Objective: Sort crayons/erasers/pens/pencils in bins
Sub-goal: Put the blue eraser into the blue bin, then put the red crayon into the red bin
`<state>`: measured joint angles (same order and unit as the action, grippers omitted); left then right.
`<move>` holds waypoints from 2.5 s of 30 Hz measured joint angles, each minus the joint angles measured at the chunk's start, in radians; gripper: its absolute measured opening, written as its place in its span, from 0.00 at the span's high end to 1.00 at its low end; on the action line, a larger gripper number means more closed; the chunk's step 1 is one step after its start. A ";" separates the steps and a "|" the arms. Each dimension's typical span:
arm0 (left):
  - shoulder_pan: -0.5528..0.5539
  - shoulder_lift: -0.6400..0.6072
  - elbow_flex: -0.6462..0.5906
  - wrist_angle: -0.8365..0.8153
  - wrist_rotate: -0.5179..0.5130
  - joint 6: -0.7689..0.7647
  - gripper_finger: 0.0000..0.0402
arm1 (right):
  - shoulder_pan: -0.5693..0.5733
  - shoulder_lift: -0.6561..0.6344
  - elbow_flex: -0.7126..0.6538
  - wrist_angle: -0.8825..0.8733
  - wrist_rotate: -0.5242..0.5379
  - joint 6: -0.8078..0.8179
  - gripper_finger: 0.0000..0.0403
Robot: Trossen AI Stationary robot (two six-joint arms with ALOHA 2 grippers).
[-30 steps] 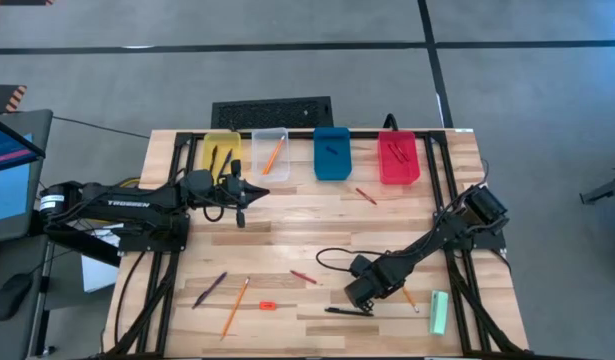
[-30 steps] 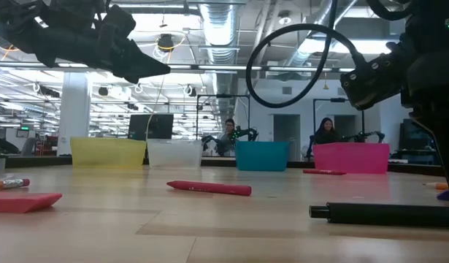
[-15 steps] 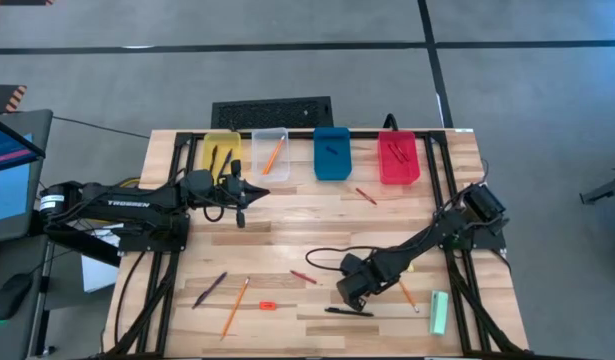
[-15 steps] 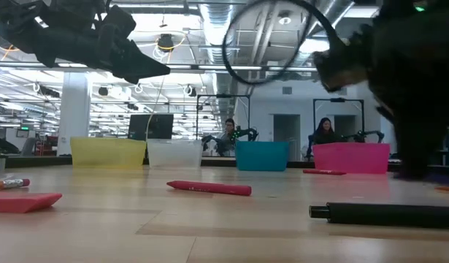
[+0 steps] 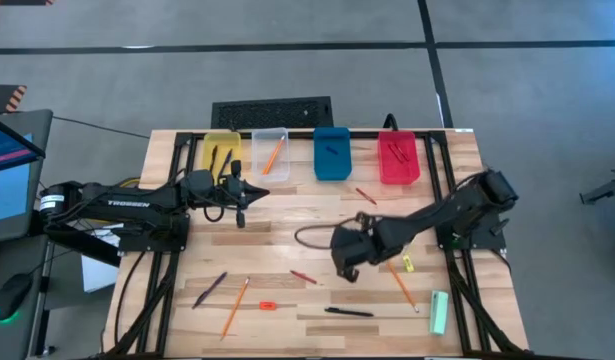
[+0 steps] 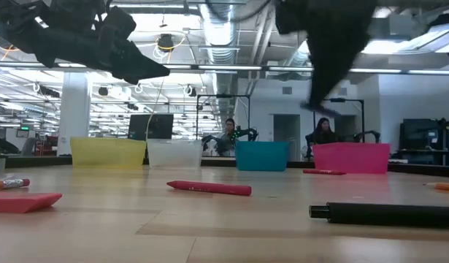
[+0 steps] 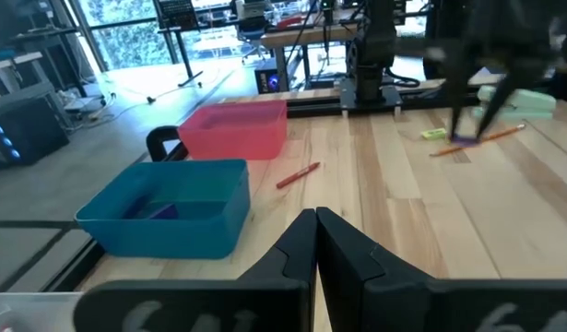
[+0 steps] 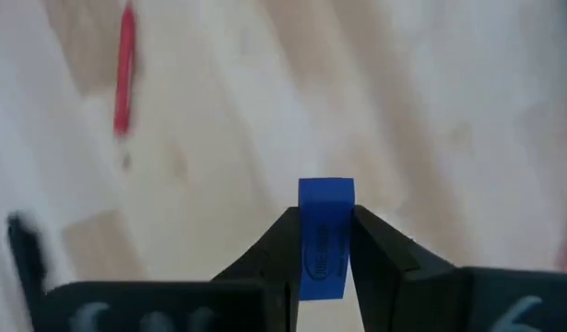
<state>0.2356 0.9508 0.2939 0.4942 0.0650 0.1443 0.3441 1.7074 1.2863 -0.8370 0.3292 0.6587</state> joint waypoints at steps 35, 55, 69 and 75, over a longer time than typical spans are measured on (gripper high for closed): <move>0.002 0.000 0.000 -0.010 -0.013 0.029 1.00 | -0.863 0.254 0.101 0.413 -0.281 -0.594 0.79; 0.002 0.000 0.000 -0.013 -0.019 0.031 1.00 | -0.910 0.330 0.171 0.362 -0.281 -0.633 0.78; 0.002 0.000 0.000 -0.013 -0.019 0.030 1.00 | -0.908 0.330 0.170 0.363 -0.281 -0.607 0.59; 0.002 0.000 0.000 -0.014 -0.019 0.029 1.00 | -0.894 0.302 0.172 0.334 -0.274 -0.611 0.58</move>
<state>0.2375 0.9504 0.2943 0.4805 0.0460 0.1738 -0.5496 2.0092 1.4579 -0.5034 0.0548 0.0477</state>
